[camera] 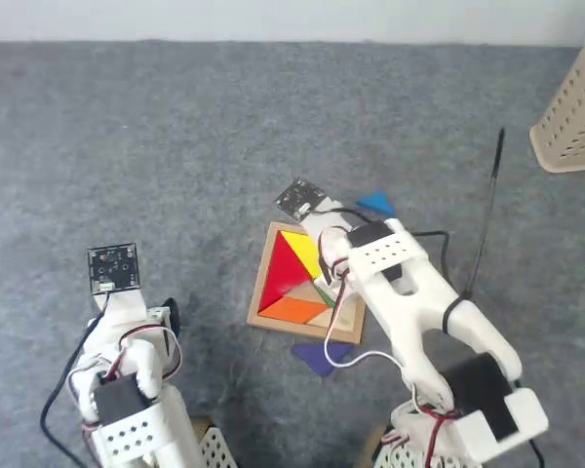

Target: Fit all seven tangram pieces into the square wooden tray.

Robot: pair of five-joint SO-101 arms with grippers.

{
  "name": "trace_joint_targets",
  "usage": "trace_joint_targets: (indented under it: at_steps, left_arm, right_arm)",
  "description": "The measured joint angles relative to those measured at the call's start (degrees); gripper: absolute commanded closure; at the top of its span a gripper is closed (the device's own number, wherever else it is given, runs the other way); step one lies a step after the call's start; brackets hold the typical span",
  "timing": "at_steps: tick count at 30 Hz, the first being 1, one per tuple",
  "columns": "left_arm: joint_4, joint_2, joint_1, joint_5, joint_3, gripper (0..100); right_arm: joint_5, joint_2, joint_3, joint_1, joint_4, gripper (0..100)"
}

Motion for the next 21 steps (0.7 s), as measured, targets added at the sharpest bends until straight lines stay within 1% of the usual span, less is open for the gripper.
trace_joint_targets:
  at_steps: [8, 11, 14, 17, 19, 21]
  left_arm:
    - [0.0, 0.0, 0.0, 0.0, 0.0, 77]
    - [0.0, 0.0, 0.0, 0.0, 0.0, 77]
    - [0.0, 0.0, 0.0, 0.0, 0.0, 77]
    - [0.0, 0.0, 0.0, 0.0, 0.0, 77]
    - [0.0, 0.0, 0.0, 0.0, 0.0, 77]
    - [0.0, 0.0, 0.0, 0.0, 0.0, 77]
  right_arm:
    - [-2.1, 0.0, 0.0, -0.7, -0.1, 95.9]
    - [-2.2, -1.1, 0.0, 0.9, -0.1, 95.9]
    - [-2.3, -5.7, -0.1, 3.5, 1.0, 95.8]
    - [-3.3, -9.5, -3.3, 6.7, 3.9, 89.8]
    - [-4.6, -9.9, -7.5, 8.8, 6.2, 84.3]
    - [-4.9, -9.8, -11.6, 10.2, 8.1, 81.0]
